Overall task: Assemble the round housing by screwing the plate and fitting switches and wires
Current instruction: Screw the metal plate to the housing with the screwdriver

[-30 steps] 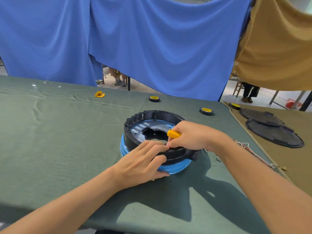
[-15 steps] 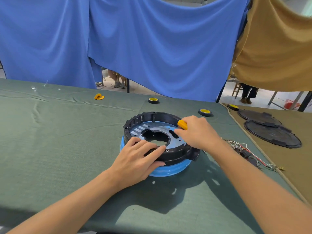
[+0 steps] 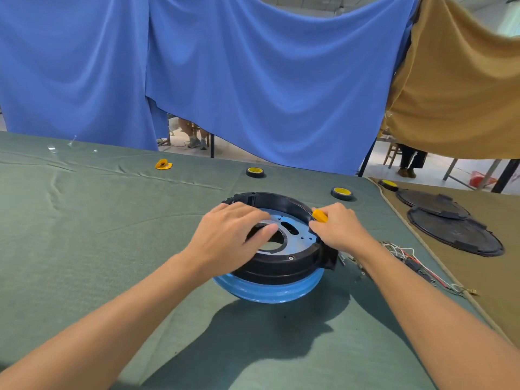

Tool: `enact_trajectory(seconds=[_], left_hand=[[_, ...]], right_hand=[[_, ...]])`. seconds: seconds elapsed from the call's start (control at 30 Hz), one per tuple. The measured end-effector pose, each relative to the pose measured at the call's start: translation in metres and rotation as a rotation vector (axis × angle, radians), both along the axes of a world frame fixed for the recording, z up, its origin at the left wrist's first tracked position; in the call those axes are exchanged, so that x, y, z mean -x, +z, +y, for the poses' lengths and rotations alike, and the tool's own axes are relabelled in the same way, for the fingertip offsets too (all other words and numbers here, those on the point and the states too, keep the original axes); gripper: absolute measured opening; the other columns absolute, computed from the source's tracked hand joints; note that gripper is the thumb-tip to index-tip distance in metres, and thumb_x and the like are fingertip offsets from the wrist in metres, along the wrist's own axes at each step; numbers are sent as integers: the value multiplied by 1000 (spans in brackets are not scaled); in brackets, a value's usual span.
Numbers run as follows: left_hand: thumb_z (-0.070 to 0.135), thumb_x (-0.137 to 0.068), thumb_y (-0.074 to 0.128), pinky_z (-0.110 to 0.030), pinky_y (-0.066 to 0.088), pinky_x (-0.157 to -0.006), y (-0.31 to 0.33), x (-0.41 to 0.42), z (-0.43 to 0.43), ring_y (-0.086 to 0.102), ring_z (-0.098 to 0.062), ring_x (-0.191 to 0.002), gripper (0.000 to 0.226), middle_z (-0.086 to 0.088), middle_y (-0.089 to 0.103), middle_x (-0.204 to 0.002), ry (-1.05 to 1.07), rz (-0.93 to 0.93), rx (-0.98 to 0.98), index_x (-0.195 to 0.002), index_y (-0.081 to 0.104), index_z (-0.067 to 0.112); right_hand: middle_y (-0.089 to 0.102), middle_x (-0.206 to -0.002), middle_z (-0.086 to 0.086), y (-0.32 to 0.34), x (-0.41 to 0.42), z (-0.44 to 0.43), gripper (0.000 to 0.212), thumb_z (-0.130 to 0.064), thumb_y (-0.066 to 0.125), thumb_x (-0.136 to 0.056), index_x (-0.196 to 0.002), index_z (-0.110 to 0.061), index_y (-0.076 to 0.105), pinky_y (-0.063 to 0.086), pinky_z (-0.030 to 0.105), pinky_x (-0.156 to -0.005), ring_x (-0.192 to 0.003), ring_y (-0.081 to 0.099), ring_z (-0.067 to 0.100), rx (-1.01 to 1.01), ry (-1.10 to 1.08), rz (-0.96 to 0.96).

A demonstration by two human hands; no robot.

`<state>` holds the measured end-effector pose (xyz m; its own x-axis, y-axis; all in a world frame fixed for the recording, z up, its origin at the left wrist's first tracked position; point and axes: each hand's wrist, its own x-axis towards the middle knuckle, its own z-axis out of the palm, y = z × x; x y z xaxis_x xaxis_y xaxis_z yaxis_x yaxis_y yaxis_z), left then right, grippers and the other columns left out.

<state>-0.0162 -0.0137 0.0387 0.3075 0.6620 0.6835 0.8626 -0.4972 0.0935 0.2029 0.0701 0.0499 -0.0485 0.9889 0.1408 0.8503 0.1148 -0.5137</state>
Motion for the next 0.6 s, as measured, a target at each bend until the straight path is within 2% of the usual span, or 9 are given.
enact_trajectory(seconds=[0.1,0.17,0.23,0.27,0.33,0.37,0.43,0.53,0.6], left_hand=[[69,-90,23,-33,42,-99,3,-17,11,53,-12,-122,71,9,63,-130,-42,122,254,-133,57,24],[70,-93,28,-32,37,-101,0,-32,15,46,-12,-129,68,9,55,-140,-104,229,285,-142,46,25],[69,-94,27,-33,32,-103,0,-41,19,38,-11,-135,69,11,45,-150,-148,316,287,-147,40,27],[71,-93,25,-33,30,-106,3,-42,22,33,-9,-138,71,13,39,-154,-155,329,292,-148,38,29],[78,-89,17,-35,24,-112,10,-36,30,23,-6,-144,77,16,28,-159,-125,303,310,-150,35,35],[79,-87,11,-36,19,-115,12,-31,35,18,-6,-146,80,17,24,-161,-85,294,320,-151,32,37],[82,-86,6,-38,10,-120,11,-20,45,10,-6,-149,82,16,15,-163,24,301,384,-153,25,40],[81,-80,6,-43,1,-123,6,-12,53,4,-7,-150,85,15,8,-164,92,211,604,-155,18,42],[82,-79,7,-43,3,-122,4,-12,54,8,-7,-150,86,15,12,-164,82,181,624,-154,21,42]], right_hand=[[60,-72,15,3,1,4,28,-25,59,-91,-86,1,66,34,31,-56,-63,46,20,44,46,95],[48,-60,4,8,-5,5,30,-31,58,-94,-88,-4,67,26,25,-46,-47,35,14,145,100,206],[38,-52,-4,11,-16,4,29,-34,55,-96,-81,-11,65,17,24,-44,-46,22,15,191,115,341],[47,-53,-5,10,-24,3,31,-34,54,-97,-78,-10,62,18,24,-44,-48,21,16,159,91,387],[71,-79,-1,8,-41,1,30,-31,53,-97,-84,-5,64,26,25,-45,-47,30,14,60,-17,409],[74,-87,0,6,-49,-1,25,-26,54,-96,-83,-9,66,30,26,-48,-48,36,12,34,-68,366],[75,-84,2,0,-63,-5,19,-18,58,-91,-76,-17,69,37,26,-54,-56,47,10,63,-95,180],[74,-78,2,-8,-73,-11,12,-14,65,-82,-73,-19,72,49,26,-66,-76,63,17,167,-54,-31],[72,-74,1,-9,-73,-15,11,-15,70,-78,-71,-22,72,46,24,-59,-74,63,14,194,-29,-108]])
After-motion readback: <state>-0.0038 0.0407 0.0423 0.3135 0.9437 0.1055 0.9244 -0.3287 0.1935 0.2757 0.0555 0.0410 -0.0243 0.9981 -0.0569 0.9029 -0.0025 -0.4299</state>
